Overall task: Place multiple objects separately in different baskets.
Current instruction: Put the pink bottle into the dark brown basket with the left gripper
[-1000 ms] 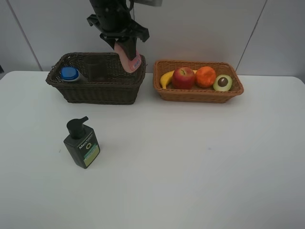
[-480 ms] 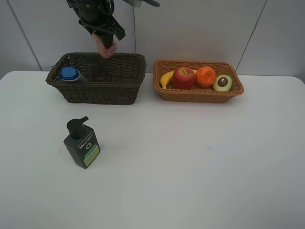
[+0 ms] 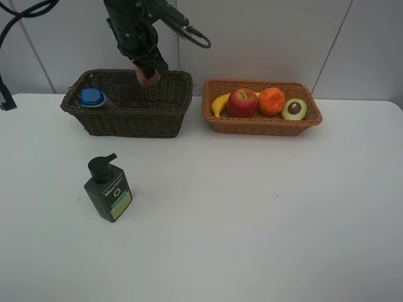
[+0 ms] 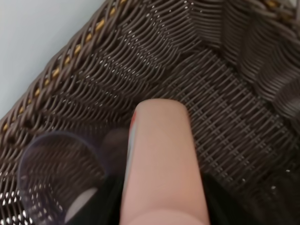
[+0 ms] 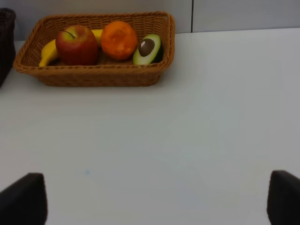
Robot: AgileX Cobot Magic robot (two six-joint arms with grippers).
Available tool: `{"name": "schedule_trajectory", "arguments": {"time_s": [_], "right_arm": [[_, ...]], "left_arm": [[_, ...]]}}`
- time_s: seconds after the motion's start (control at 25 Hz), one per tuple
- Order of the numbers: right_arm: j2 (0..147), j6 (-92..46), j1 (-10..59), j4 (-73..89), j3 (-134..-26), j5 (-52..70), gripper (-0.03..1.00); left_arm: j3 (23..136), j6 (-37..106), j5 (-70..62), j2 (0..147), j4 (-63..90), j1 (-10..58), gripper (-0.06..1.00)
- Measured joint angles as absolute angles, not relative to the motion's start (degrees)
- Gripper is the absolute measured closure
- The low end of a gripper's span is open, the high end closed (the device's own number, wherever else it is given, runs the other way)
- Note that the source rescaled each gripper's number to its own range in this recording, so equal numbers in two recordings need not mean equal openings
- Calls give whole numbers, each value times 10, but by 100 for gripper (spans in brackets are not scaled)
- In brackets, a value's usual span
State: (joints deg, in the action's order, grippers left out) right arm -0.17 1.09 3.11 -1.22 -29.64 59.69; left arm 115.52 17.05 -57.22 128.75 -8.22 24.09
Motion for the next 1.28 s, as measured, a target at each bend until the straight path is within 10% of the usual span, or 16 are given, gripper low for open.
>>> {"name": "schedule_trajectory", "arguments": {"time_s": [1.28], "right_arm": [[-2, 11, 31, -12, -296, 597, -3]], "left_arm": [[1155, 200, -560, 1312, -82, 239, 51]]}}
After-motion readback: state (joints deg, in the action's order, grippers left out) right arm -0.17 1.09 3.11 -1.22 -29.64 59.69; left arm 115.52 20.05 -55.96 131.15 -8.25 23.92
